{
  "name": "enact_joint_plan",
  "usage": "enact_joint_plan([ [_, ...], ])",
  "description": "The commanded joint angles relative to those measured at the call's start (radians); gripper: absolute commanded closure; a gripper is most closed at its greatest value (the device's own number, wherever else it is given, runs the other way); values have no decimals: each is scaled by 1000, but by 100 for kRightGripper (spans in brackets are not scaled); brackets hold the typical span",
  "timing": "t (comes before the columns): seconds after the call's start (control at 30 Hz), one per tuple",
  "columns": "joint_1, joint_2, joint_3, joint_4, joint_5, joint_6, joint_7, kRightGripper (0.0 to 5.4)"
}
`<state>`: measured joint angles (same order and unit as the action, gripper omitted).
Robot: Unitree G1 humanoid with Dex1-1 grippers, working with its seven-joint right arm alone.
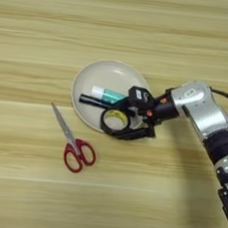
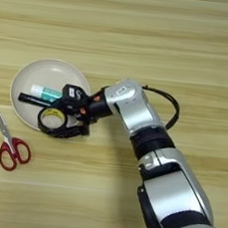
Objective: Move the objects on the table
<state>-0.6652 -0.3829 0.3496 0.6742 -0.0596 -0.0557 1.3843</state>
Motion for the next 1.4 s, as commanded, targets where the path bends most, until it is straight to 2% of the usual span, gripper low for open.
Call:
enact_joint_plan([
  [0.03,-81,-16,-19,-17,-15,-16,-42,68],
  [0.17,-78,-14,-25,-23,-17,-18,-41,5],
  [0.8,-49,-32,-70,-180,25,5,-35,5],
  [1.2,-19,-31,-74,-223,33,2,-45,5],
  [1.4,16,-26,-86,-285,74,-3,-31,5],
])
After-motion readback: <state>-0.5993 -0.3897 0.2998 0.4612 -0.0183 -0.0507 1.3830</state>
